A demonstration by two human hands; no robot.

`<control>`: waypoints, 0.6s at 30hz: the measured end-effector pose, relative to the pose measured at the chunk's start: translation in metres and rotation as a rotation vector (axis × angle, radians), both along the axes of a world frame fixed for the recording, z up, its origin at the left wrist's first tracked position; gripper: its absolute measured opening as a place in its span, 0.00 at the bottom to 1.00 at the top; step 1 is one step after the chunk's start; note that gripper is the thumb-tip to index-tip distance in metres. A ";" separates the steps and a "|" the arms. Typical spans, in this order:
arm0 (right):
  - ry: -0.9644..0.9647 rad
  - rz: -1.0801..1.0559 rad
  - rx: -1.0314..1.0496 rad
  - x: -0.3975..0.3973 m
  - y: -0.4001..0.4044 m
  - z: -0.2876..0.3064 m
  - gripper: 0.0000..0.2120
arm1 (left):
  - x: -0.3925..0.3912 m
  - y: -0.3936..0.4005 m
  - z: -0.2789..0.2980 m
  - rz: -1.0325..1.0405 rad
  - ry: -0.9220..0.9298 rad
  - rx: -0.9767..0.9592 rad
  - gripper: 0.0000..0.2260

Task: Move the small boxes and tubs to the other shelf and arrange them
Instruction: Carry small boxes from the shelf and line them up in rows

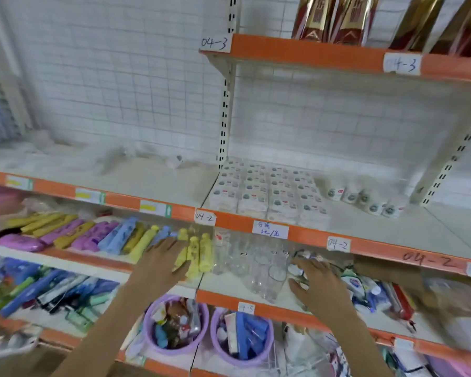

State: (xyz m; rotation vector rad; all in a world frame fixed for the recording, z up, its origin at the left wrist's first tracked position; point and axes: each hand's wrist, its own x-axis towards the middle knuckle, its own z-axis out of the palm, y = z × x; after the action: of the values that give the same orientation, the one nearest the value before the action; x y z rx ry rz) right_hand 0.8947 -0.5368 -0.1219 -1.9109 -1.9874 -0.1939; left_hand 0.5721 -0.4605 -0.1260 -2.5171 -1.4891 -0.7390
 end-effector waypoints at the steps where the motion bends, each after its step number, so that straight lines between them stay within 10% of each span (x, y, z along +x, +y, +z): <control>1: 0.010 0.008 -0.009 0.000 -0.008 -0.004 0.14 | -0.005 -0.015 -0.005 0.021 -0.004 -0.023 0.16; 18: 0.113 0.545 -0.284 -0.221 -0.027 -0.036 0.18 | -0.185 -0.190 -0.043 0.665 -0.111 -0.235 0.17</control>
State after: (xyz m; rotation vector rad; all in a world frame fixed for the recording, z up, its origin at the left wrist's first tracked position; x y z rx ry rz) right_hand 0.6741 -0.5633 -0.1575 -1.4049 -2.4632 0.3498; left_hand 0.3874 -0.6501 -0.1691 -1.9101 -2.3770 -0.6145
